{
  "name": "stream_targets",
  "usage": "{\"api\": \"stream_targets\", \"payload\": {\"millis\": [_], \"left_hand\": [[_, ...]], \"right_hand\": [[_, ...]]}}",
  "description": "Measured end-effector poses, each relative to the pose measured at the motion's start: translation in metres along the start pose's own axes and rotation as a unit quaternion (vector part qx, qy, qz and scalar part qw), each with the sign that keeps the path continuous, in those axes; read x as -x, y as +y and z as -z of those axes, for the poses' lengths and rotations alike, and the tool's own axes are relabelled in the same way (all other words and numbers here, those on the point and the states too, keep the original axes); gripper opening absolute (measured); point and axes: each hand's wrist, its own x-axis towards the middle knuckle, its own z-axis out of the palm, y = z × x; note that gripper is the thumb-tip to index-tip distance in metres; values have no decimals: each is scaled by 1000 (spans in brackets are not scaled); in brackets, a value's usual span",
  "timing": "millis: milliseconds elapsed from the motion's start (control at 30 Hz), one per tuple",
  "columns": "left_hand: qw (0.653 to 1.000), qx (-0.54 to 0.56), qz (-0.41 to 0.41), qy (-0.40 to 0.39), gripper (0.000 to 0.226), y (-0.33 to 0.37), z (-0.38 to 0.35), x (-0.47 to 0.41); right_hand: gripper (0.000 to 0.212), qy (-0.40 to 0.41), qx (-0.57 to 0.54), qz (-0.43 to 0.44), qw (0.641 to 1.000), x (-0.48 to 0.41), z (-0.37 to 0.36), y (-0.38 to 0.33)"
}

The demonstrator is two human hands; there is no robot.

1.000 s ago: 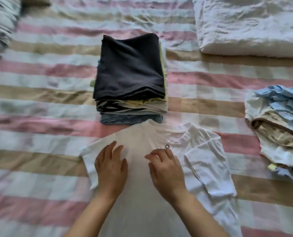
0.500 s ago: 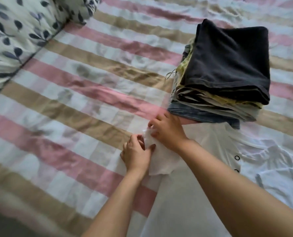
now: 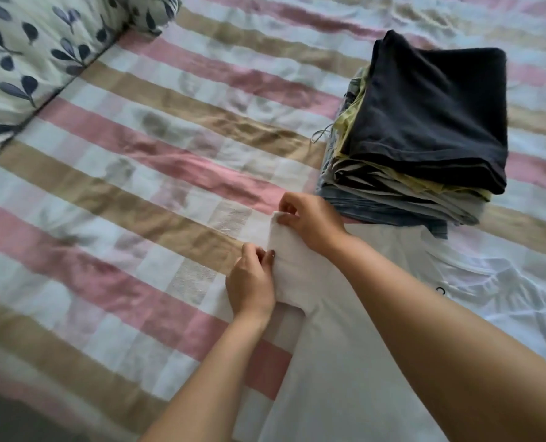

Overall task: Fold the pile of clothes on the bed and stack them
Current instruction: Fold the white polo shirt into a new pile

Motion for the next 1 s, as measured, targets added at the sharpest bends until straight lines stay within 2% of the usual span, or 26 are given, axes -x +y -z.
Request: {"api": "stream_targets", "payload": {"millis": [100,167,200,267,367,433,500,567,600,633,733,767,800,833,900,967,1000], "left_hand": [[999,34,-8,-40,29,2,1,8],[992,94,7,-82,38,3,2,16],[988,124,1,-90,35,4,4,20],[985,140,-63,-74,23,10,7,27],[971,80,-219,-53,19,26,8,45],[949,12,-303,-83,29,33,1,60],[918,-102,-355,-145,31,38,-9,73],[885,-213,-357,-212,32,38,-21,78],[877,-243,-351,-222,41,40,-25,79],[879,-247,-350,-211,47,42,-27,79],[877,-230,-405,-120,35,47,-49,69],[866,-252,-411,-134,37,48,-59,62],[859,-273,-402,-163,44,47,-68,53],[850,-301,-380,-204,49,44,-77,44],[833,-353,-357,-232,59,36,-91,30],[824,-376,-351,-236,66,31,-95,24],[830,-364,-348,-239,68,32,-96,23]], "right_hand": [[10,12,-43,-11,999,9,12,3],[5,24,-78,-11,997,17,21,4],[2,32,-98,-7,995,23,26,5],[7,57,-138,3,989,36,37,10],[20,76,-179,10,981,70,59,31],[29,76,-155,5,985,97,73,50],[34,75,-129,-26,988,120,79,70],[35,49,-94,-78,991,136,78,89],[34,29,-69,-101,992,142,75,96],[34,22,-38,-111,993,147,71,101],[37,105,66,-61,990,160,54,107],[37,121,104,-45,986,164,46,107],[39,110,137,-43,983,167,37,107],[42,72,154,-55,984,171,29,109],[54,-18,170,-95,981,177,18,117],[58,-37,187,-88,978,179,17,125],[55,-22,171,-77,982,182,22,126]]}}
